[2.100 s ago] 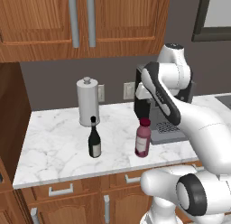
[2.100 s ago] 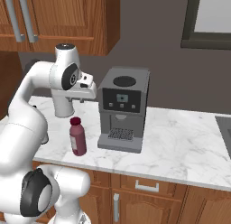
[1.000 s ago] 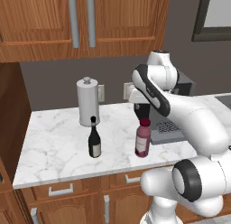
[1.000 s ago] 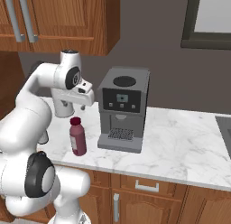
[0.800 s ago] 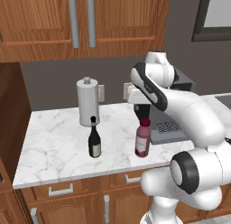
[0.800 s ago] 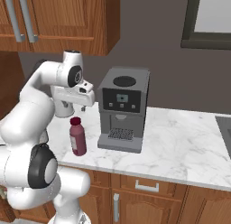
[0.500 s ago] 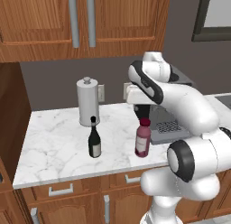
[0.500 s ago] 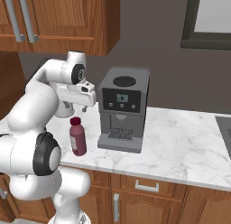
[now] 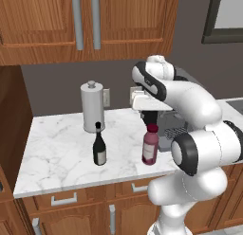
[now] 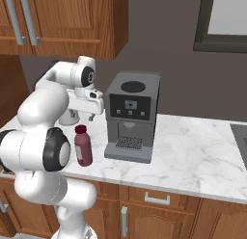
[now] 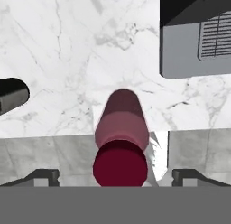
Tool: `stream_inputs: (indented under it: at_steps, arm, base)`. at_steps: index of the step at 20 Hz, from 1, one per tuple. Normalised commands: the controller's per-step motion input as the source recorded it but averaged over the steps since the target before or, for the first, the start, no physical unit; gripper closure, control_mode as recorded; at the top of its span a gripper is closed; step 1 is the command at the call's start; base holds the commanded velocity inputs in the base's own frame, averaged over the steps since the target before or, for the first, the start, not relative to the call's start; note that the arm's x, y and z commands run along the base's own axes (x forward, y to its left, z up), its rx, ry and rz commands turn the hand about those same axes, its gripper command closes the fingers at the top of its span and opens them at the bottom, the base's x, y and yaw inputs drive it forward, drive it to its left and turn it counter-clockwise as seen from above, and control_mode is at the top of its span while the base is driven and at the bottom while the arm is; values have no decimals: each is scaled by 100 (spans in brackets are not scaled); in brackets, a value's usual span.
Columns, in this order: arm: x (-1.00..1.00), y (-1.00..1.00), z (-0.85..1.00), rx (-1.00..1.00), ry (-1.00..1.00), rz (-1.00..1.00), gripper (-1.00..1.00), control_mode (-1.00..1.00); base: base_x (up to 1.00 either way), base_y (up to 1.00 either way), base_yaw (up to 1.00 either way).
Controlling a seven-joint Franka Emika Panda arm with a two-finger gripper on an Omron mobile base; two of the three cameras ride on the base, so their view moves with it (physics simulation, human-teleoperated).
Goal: There is a wine glass and glass cup on the dining counter. Place the wine bottle next to the wine glass and the juice bottle next to the glass cup.
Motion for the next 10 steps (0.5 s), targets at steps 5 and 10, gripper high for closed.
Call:
stream_inputs:
  at_steps: [5,10]
  arm:
    - [-23,0,-11,-3,0,0,-100,-100]
    - [-27,0,-16,-5,-3,0,-100,-100]
  base:
    - [0,0,0]
    - [0,0,0]
